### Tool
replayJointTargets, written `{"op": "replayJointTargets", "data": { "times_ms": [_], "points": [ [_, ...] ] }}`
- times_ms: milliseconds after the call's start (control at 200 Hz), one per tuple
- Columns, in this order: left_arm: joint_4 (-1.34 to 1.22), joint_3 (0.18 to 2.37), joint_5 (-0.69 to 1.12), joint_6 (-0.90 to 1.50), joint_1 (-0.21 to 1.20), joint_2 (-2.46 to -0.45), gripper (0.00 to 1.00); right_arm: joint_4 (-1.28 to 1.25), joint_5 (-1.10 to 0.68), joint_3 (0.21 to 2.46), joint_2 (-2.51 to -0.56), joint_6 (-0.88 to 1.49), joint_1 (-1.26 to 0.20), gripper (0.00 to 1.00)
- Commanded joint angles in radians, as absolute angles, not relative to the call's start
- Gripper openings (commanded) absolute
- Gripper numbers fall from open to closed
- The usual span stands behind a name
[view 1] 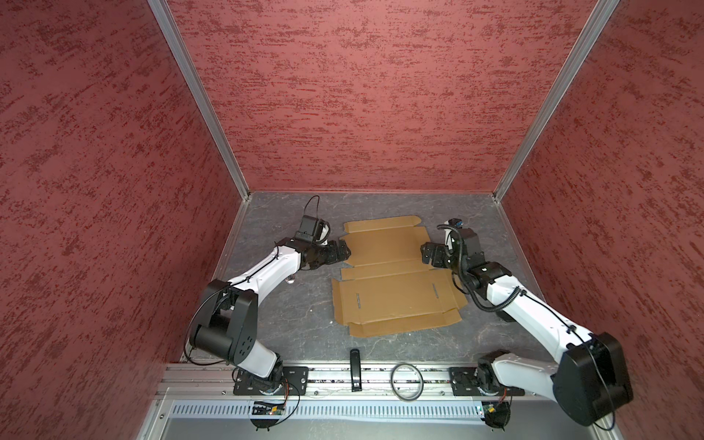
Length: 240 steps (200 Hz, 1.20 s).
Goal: Assemble paper box
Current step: Rotate the paper box at the center of the table.
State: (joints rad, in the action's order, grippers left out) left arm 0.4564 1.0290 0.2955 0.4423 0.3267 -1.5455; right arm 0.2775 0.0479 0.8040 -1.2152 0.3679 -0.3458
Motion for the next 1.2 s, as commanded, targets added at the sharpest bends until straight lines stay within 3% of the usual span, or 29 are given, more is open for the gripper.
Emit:
{"op": "replayJointTargets", "data": {
  "times_ms": [0, 441, 1197],
  "points": [
    [0.472, 1.058, 0.316, 0.459, 0.333, -1.565, 0.98, 0.309, 0.012, 0.81, -1.201, 0.391, -0.351, 0.99],
    [0.471, 1.126, 0.35, 0.471, 0.34, -1.699, 0.83, 0.346, -0.031, 0.811, -1.215, 0.404, -0.355, 0.87],
    [0.324, 1.155, 0.379, 0.468, 0.301, -1.862, 0.71, 0.236, -0.107, 0.783, -1.268, 0.426, -0.365, 0.81]
  ]
}}
